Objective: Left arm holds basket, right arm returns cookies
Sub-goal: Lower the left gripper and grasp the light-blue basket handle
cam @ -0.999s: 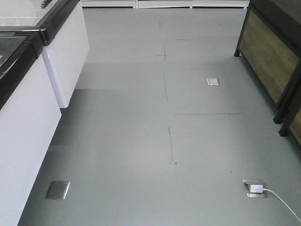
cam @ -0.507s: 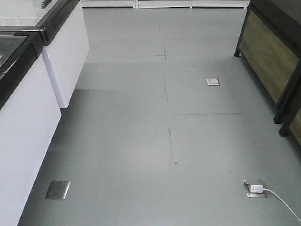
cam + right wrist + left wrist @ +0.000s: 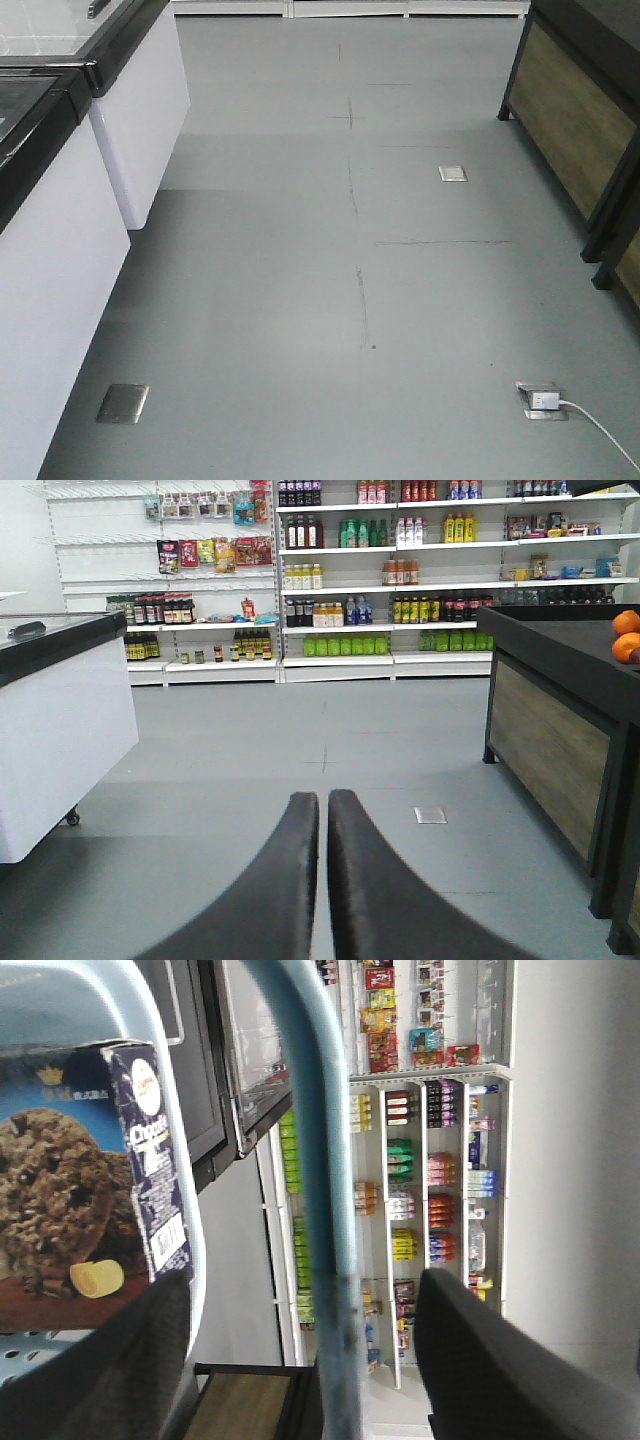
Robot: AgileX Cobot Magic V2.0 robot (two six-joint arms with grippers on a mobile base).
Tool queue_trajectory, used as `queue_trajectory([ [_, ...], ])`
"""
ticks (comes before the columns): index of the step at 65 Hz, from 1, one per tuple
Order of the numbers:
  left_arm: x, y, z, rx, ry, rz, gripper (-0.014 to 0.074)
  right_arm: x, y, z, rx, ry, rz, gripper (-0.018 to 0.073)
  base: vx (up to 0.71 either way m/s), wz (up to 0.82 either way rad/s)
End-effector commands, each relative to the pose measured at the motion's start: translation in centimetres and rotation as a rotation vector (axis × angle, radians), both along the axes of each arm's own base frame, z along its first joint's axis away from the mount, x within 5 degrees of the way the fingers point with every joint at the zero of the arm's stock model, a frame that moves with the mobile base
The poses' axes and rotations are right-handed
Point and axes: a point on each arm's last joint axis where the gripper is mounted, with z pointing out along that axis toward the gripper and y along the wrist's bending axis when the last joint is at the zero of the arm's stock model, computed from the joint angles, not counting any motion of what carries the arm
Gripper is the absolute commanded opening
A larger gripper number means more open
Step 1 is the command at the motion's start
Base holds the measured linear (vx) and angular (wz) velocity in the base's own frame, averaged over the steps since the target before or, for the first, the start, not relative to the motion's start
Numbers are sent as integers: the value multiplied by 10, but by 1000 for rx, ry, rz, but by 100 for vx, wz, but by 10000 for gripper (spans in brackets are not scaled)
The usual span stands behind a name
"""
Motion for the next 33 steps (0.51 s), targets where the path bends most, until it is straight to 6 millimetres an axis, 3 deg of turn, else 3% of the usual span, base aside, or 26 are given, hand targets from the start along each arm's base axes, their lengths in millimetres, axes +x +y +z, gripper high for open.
queue_trajectory([
  [1, -2, -9, 41, 35, -151, 19, 454, -1, 0, 1, -15, -68, -9, -6, 0, 0],
  [17, -2, -8, 42, 21, -167, 34, 414, -1, 0, 1, -15, -68, -9, -6, 0, 0],
  [25, -2, -8, 45, 1, -200, 41, 257, -1, 0, 1, -15, -68, -9, -6, 0, 0],
  [33, -3, -8, 49, 17, -234, 38, 8, -1, 0, 1, -15, -68, -9, -6, 0, 0],
])
